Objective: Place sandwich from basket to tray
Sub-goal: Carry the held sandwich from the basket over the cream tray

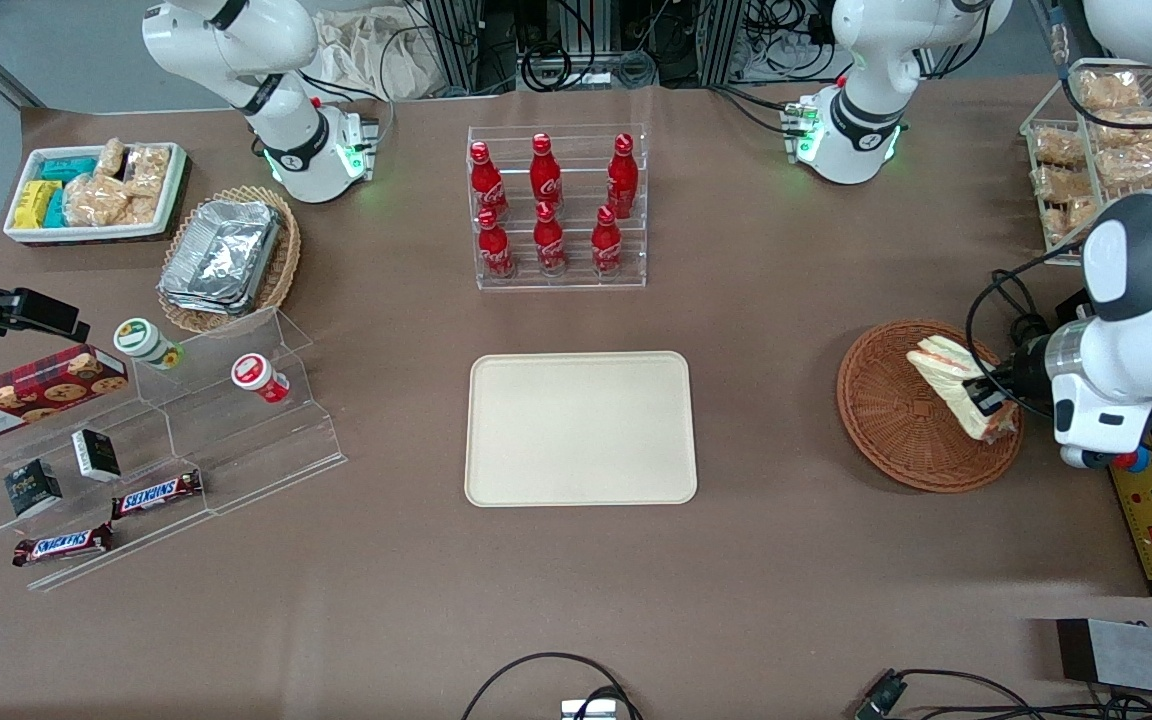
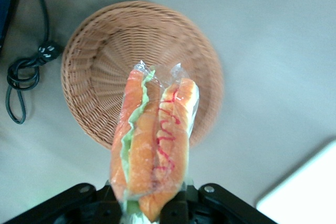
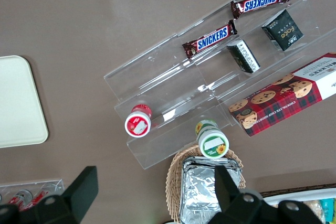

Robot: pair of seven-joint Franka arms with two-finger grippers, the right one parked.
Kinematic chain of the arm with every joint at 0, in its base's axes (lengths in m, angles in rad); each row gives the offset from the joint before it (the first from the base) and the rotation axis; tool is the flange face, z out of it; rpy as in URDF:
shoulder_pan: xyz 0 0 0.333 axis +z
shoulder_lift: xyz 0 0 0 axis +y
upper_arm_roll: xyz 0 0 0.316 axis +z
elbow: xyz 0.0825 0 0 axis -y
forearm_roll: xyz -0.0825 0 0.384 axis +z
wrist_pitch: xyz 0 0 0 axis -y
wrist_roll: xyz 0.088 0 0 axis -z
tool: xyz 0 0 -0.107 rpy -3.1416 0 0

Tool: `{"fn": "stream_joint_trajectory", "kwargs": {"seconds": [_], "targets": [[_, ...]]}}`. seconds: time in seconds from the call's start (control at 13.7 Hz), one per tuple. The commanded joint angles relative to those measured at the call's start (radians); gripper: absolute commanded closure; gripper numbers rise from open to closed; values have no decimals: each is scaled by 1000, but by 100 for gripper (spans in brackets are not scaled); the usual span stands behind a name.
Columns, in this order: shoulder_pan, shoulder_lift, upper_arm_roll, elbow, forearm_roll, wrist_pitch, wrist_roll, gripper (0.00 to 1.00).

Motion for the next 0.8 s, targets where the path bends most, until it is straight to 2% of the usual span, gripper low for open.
{"fn": "stream_joint_trajectory", "kwargs": {"seconds": [0.0,0.22,0.29,0.73], "targets": [[0,58,-102,166,6,-73,18,100],[-17,142,-282,215,27,-39,10,100],[-53,181,-305,225,52,-26,3,100],[-293,382,-302,226,178,178,-63,100]]}}
